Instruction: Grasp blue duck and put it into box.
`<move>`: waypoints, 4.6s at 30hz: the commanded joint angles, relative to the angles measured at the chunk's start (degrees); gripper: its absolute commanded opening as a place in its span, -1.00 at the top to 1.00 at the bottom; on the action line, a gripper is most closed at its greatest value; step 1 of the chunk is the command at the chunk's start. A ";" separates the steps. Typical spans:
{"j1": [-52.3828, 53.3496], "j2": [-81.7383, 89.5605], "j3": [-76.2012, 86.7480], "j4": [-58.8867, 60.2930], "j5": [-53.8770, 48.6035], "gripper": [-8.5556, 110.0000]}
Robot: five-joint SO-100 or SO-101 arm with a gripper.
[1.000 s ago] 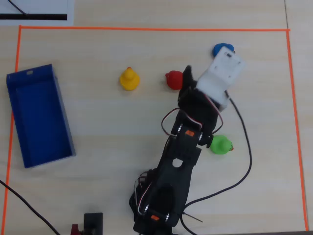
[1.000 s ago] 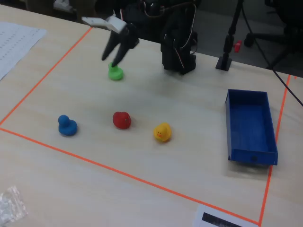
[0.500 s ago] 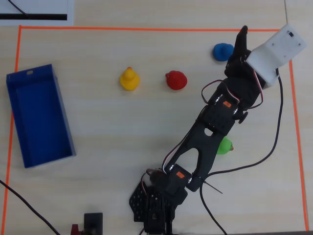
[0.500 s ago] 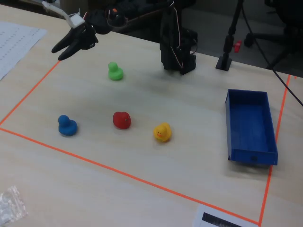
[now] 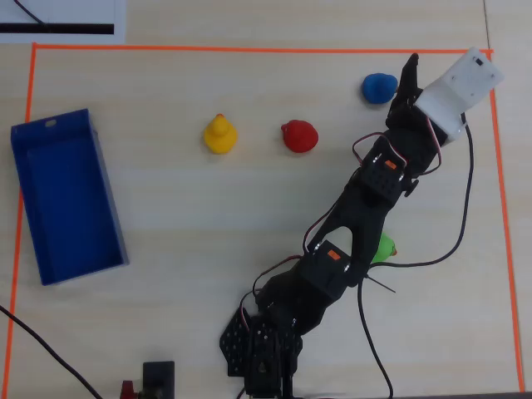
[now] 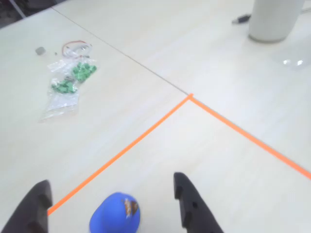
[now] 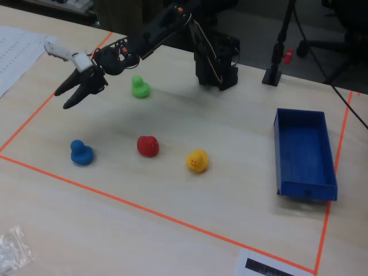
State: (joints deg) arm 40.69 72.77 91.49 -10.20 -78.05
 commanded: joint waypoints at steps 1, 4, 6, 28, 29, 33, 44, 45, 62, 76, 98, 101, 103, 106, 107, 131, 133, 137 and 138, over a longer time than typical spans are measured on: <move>-2.37 -2.20 -1.32 -6.77 -2.11 0.27; -3.69 -4.57 -2.37 -7.12 -2.29 0.27; -4.57 -6.24 -3.34 -7.12 -2.72 0.27; -5.01 -20.83 -11.43 -10.11 -5.89 0.28; -5.01 -21.27 -11.43 -10.02 -5.71 0.28; -5.10 -23.12 -11.69 -10.02 -5.71 0.28; -6.06 -26.81 -15.03 -8.35 -4.83 0.37; -6.15 -27.07 -15.73 -7.65 -4.31 0.42; -10.55 -22.06 -43.07 43.15 16.26 0.86; -38.58 -16.35 -76.29 92.20 31.20 0.86; -88.77 -3.16 -49.22 92.64 39.99 0.86; -91.05 -3.60 -42.36 88.59 41.48 0.86; -92.72 -3.60 -37.71 86.22 42.19 0.86; -94.04 -2.81 -32.70 82.88 42.54 0.65; -94.04 -2.72 -31.99 82.62 42.45 0.53; -66.09 47.90 14.59 68.82 24.96 0.86; -60.29 55.02 21.62 64.60 22.94 0.86; -50.62 70.31 39.11 50.63 19.86 0.86; -48.87 74.53 44.21 46.76 18.63 0.86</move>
State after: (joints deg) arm -15.12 131.48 120.32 49.48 -56.43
